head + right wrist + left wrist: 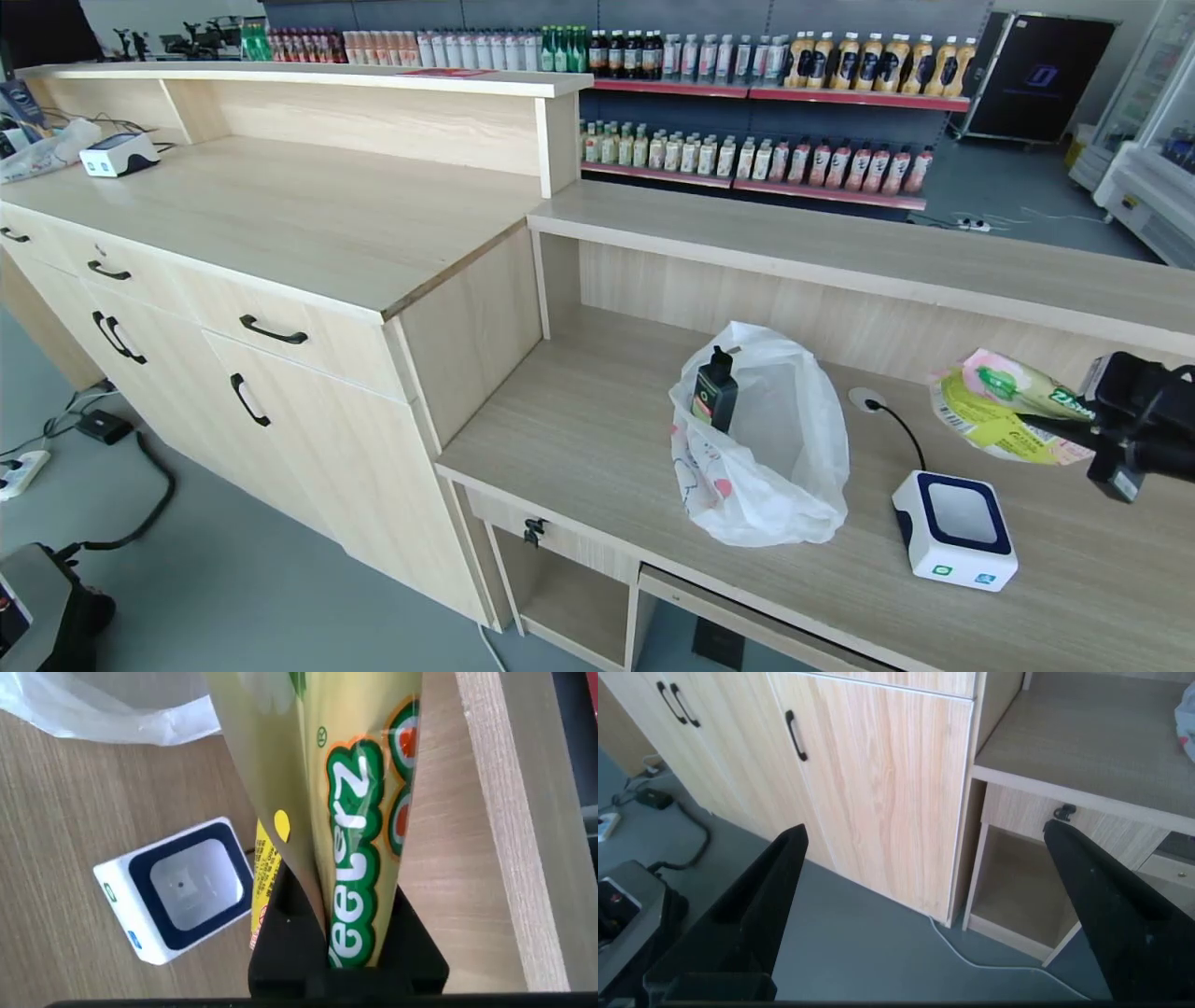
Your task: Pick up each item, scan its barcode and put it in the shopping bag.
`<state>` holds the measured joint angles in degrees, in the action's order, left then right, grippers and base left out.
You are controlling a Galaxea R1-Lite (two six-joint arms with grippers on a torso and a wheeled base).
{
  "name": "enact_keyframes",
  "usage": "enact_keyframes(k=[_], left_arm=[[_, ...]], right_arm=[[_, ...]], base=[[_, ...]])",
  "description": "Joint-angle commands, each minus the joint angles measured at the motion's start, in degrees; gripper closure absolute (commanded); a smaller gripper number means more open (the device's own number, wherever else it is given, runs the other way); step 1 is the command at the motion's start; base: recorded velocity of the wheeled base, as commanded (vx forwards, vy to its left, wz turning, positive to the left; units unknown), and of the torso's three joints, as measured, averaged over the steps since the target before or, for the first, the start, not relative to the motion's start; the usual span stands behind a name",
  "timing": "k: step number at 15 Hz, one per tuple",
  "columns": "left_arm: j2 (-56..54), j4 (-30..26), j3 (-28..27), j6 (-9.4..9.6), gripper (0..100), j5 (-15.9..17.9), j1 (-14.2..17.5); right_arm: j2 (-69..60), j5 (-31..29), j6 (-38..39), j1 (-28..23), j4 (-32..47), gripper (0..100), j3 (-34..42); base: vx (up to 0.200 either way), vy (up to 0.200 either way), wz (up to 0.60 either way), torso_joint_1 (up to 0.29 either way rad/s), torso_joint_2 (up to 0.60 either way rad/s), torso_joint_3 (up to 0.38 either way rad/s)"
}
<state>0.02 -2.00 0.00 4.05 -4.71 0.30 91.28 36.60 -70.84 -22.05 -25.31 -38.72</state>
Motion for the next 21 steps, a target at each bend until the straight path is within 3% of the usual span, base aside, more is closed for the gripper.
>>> enact_keyframes(k=[1, 4, 7, 15, 21], left_arm=[[0.0, 0.0, 0.0, 0.00, 0, 0.0, 0.0], [0.0, 0.0, 0.0, 0.00, 0, 0.0, 0.0], [0.0, 0.0, 0.0, 0.00, 0, 0.0, 0.0], [0.0, 0.0, 0.0, 0.00, 0, 0.0, 0.0], [0.0, 0.0, 0.0, 0.00, 0, 0.0, 0.0]], right_arm=[[0.6, 0.4, -2.2, -2.6, 5.0, 100, -0.9], [-0.1, 1.5, -12.0, -5.5, 12.5, 100, -1.6], [3.3, 3.0, -19.6, -5.5, 12.5, 100, -4.0], [8.8, 3.0, -31.6, -4.2, 11.6, 100, -4.5], [15.2, 2.9, -33.0, -1.9, 4.7, 100, -7.9]], base=[[0.000, 0.000, 0.00, 0.000, 0.00, 0.000], [0.000, 0.000, 0.00, 0.000, 0.00, 0.000], [0.000, 0.000, 0.00, 0.000, 0.00, 0.000], [0.000, 0.000, 0.00, 0.000, 0.00, 0.000], [0.000, 0.000, 0.00, 0.000, 0.00, 0.000]])
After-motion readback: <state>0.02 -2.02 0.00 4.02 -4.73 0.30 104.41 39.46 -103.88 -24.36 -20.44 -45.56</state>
